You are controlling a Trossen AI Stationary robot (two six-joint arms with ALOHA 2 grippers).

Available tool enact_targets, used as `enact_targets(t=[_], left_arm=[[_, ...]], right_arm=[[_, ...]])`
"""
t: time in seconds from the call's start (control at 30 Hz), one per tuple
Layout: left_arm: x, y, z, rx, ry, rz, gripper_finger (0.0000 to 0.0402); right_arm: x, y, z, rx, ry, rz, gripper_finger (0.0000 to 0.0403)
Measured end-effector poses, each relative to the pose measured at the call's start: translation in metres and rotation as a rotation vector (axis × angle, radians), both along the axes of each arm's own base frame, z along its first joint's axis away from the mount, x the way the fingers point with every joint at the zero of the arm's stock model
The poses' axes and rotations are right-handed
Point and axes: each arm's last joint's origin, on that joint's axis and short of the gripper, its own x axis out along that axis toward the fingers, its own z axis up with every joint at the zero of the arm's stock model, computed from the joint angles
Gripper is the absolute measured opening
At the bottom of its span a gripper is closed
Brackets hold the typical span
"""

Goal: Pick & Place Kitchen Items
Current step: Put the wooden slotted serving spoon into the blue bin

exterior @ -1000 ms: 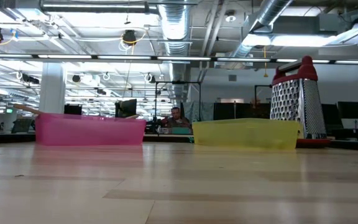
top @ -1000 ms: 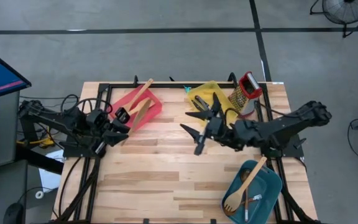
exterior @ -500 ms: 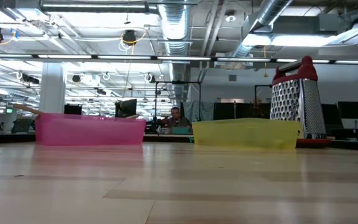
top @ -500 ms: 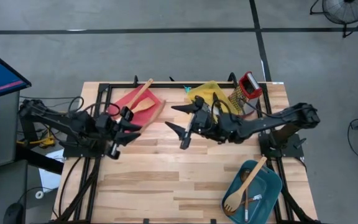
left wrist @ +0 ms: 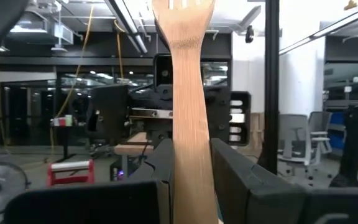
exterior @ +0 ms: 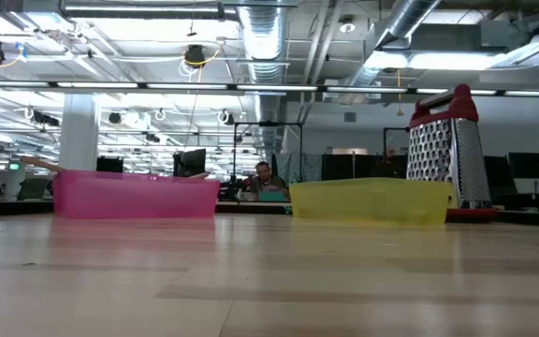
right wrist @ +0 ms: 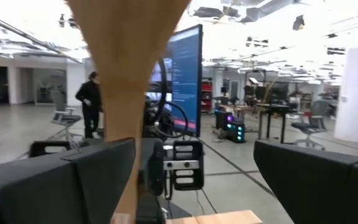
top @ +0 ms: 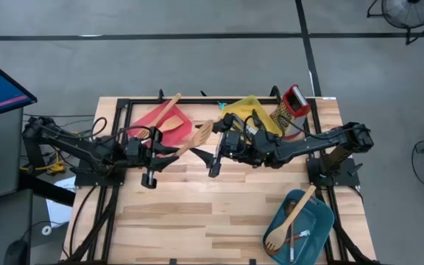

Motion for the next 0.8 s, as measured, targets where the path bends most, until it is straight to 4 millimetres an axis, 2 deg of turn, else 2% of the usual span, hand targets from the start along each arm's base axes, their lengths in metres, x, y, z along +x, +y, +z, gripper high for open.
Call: enact_targets(t=[0.3,0.8], left_arm=[[0.001,0.004,0.002,0.016,-0.026,0.046,0.0054],[0.027,0.004,-0.015,0.028,0.007,0.077,0.0054]], right_arm=[[0.001,0.002,-0.002,0.014,0.018,0.071,0.0338],[0.002,0.001,-0.005,0.006,0.048,0.067,0.0334]])
